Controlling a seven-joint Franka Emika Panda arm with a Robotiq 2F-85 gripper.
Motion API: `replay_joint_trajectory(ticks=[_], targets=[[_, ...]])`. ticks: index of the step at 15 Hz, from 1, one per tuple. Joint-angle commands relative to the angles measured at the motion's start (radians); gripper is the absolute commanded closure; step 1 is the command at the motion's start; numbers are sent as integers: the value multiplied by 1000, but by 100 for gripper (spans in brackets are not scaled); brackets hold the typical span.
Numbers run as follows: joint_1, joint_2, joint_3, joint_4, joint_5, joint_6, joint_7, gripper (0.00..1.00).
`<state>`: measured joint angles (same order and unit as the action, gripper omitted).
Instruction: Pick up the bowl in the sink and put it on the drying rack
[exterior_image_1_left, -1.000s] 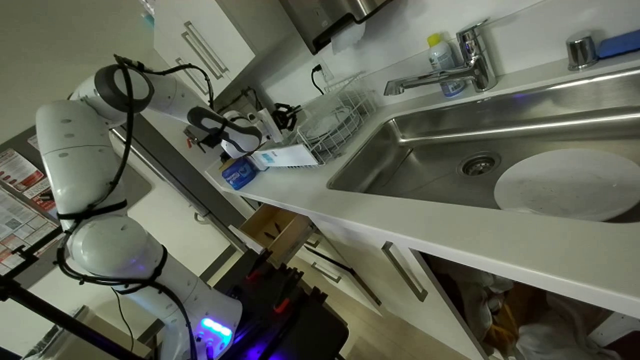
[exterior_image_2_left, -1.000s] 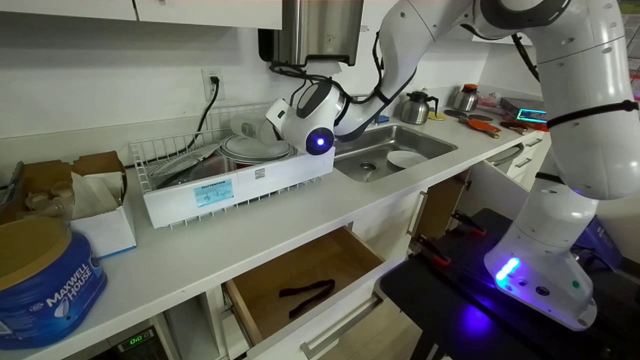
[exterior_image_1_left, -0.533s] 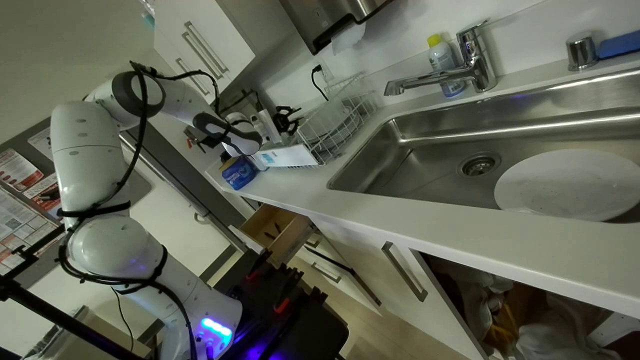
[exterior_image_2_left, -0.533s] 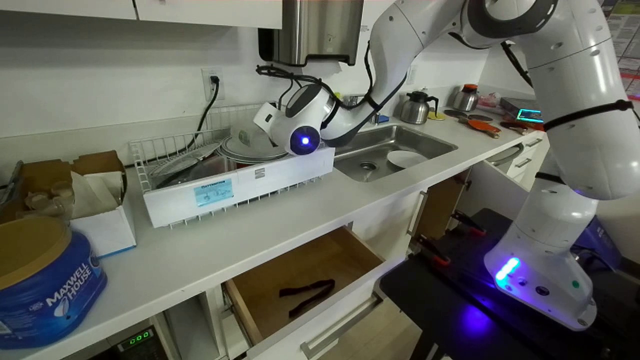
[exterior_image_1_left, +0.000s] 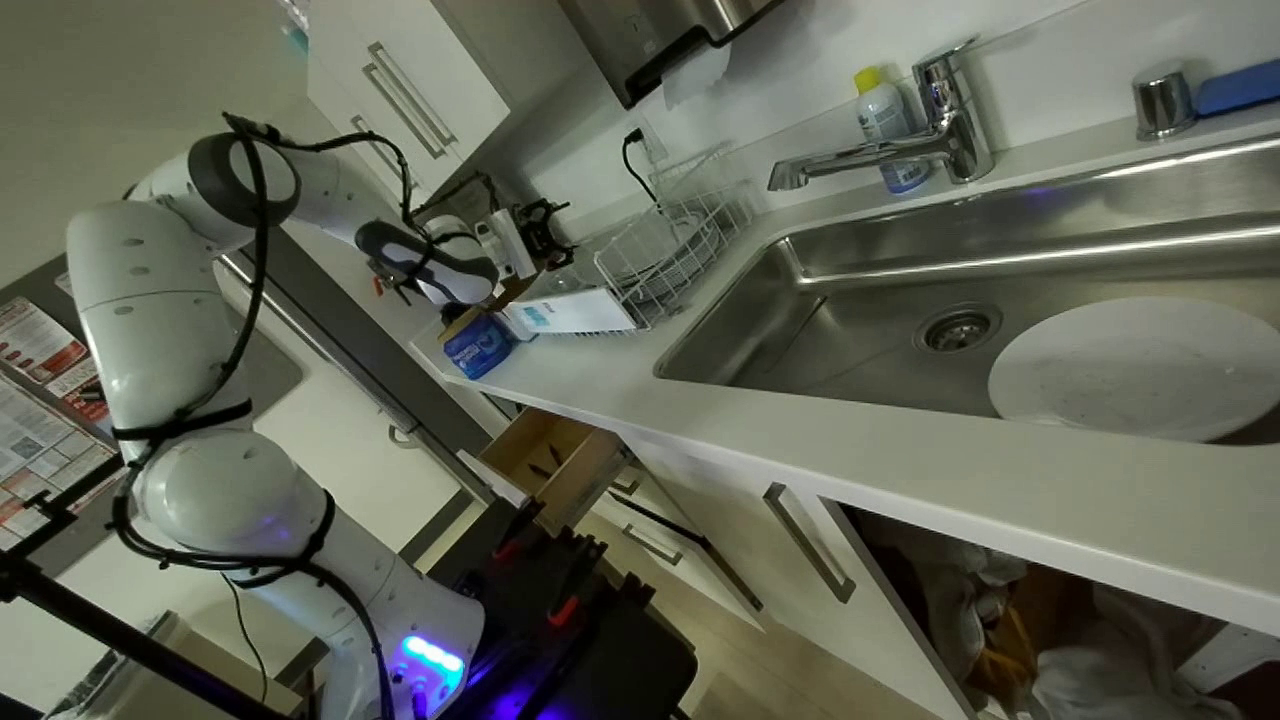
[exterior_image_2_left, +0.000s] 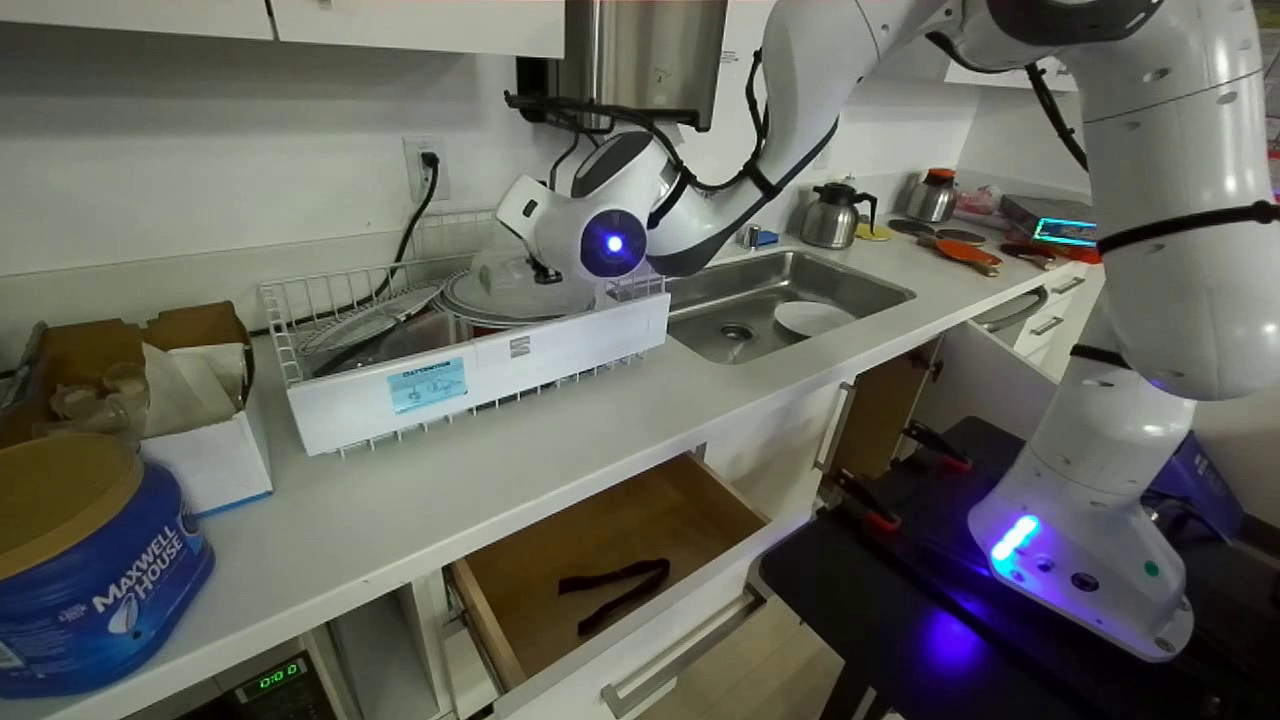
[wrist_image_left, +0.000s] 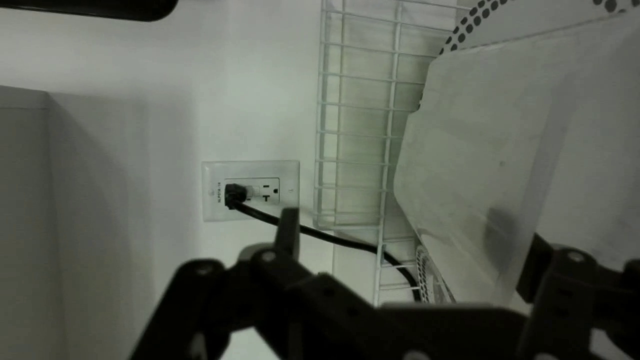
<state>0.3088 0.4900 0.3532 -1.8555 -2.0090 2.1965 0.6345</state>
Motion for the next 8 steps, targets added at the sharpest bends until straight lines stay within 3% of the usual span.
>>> replay_joint_trajectory(ticks=[1,8], targets=[[-32,-138,5,-113,111,111,-85,0],[-72,-220,-17,-181,404,361,-355,0]])
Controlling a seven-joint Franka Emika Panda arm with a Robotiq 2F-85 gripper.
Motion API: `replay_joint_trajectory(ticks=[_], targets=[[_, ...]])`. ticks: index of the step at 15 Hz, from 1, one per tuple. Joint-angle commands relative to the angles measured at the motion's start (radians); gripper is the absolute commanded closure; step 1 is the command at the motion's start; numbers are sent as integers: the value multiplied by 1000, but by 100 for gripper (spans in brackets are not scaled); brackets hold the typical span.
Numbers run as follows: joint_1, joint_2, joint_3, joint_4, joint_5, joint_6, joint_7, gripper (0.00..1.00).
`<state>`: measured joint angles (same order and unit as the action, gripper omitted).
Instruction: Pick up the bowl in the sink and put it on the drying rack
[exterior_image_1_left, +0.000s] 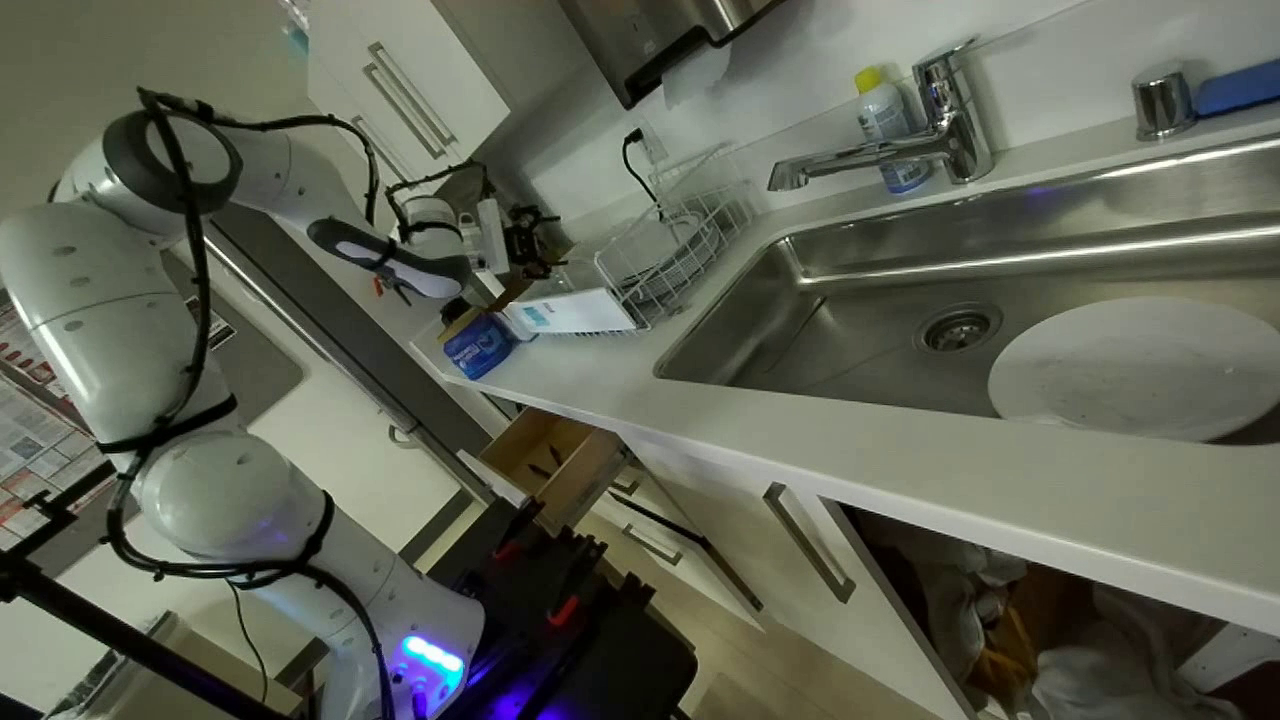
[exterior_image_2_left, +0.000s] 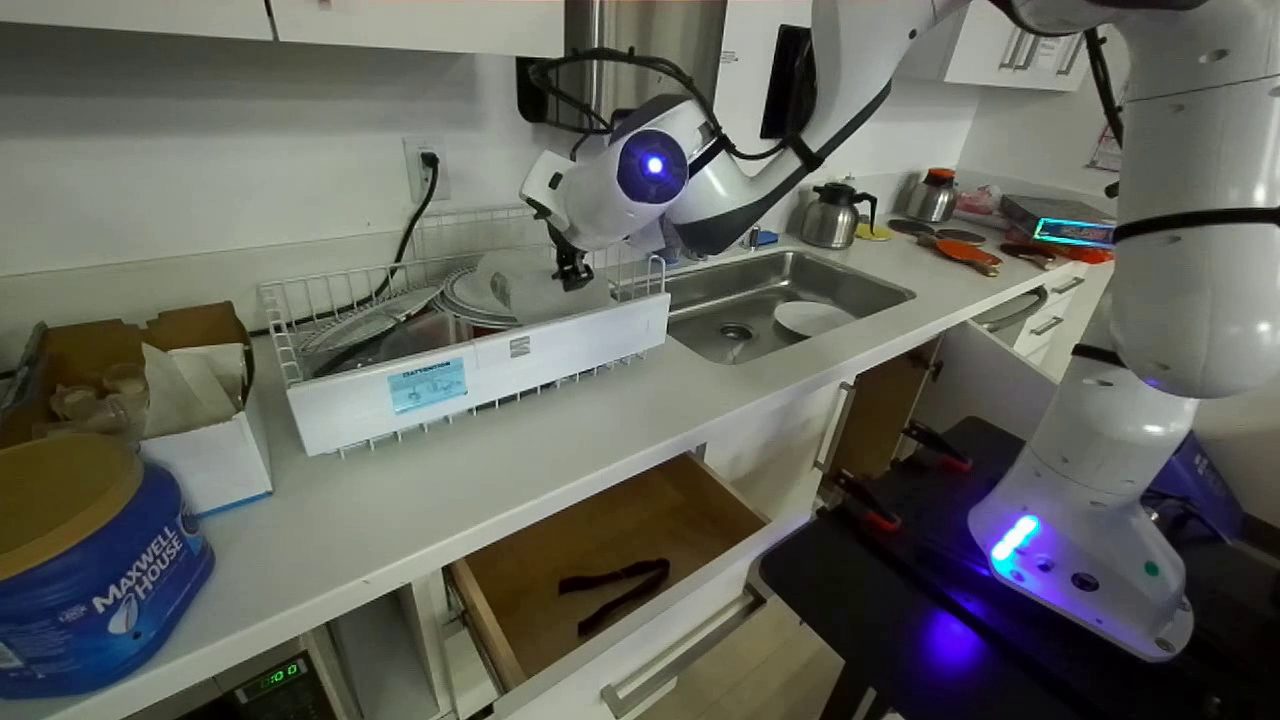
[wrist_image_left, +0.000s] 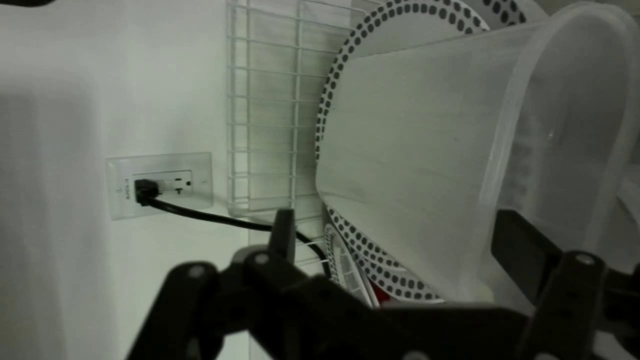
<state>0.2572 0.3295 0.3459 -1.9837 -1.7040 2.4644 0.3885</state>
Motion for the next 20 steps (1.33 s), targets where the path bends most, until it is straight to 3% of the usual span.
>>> replay_joint_trajectory(ticks=[1,6,11,14,20], targets=[[-23,-65,-14,-59,145,120,-157,0],[-37,-113,-18,-111,387,226,-420,0],[-56,-275,-27,-269,580,314,-577,0],[-62,-437,-64,-402,636,386,-584,0],[-75,-734,-160,-594,638,469,-524,0]])
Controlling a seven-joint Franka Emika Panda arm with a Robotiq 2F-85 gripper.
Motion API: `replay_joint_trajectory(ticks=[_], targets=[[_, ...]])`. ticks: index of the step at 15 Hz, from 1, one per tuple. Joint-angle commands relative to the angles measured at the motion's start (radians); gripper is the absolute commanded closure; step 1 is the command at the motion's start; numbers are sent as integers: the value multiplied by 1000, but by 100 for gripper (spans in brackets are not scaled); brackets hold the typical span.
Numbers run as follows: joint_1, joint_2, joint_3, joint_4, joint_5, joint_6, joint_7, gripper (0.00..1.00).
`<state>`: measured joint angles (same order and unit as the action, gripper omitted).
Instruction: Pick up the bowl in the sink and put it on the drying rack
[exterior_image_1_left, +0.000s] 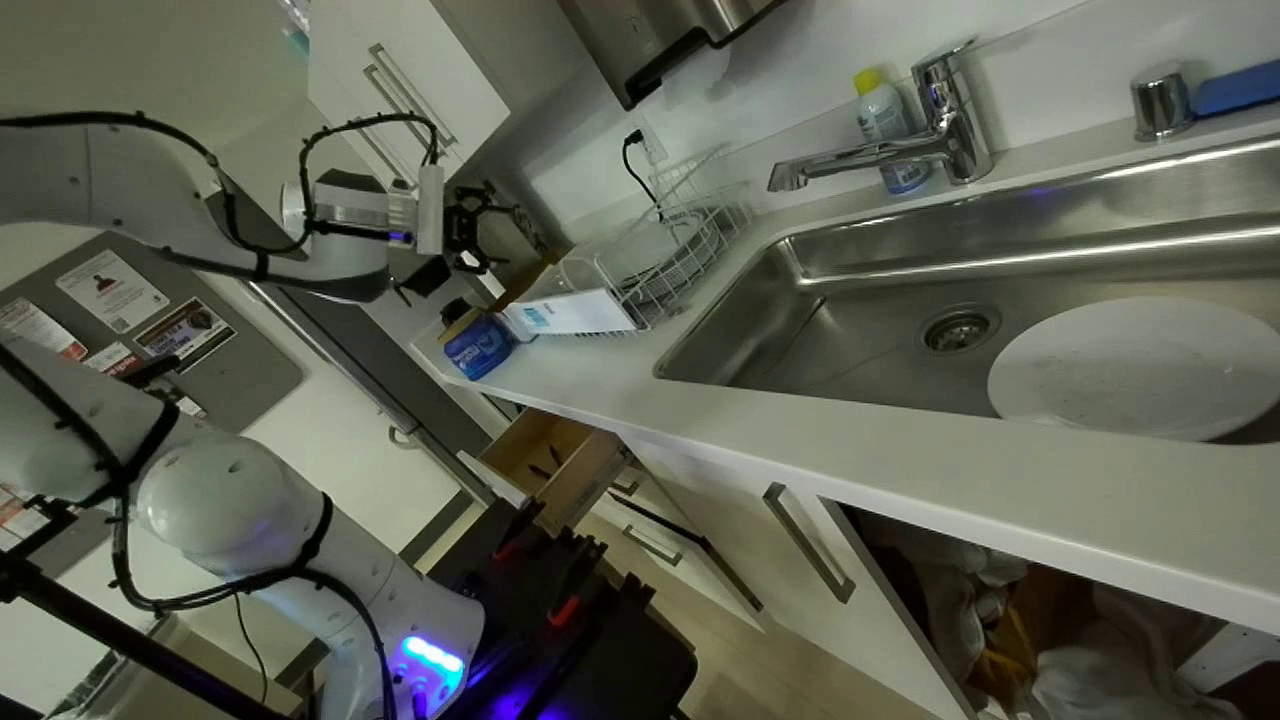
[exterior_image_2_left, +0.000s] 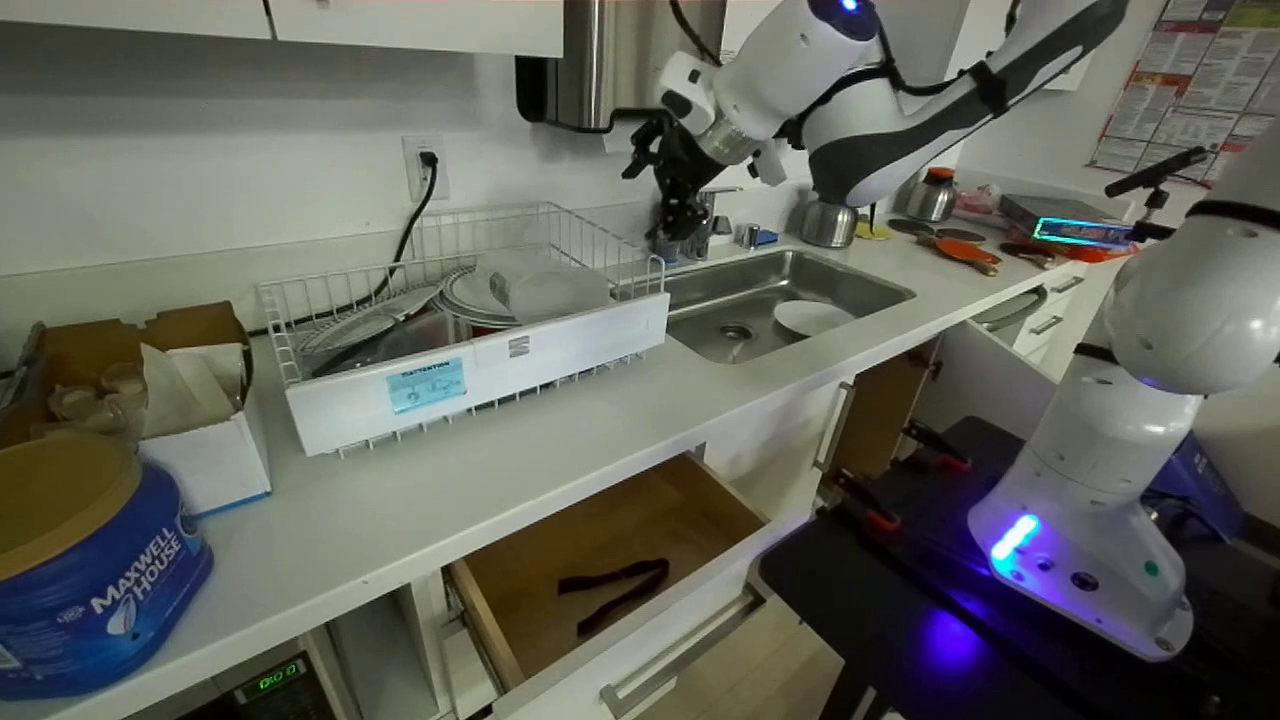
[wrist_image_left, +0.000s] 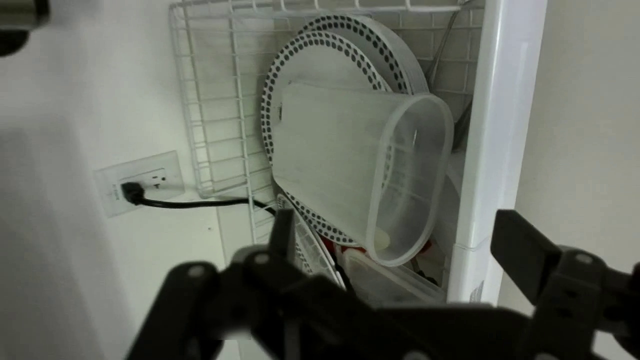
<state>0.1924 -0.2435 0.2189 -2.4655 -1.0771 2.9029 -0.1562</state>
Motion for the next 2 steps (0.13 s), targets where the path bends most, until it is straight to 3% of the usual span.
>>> replay_joint_trajectory(ticks=[1,2], targets=[[-8,-197,-46,-131,15,20,24,0],[-6,-227,-58,-147,14,16,25,0]])
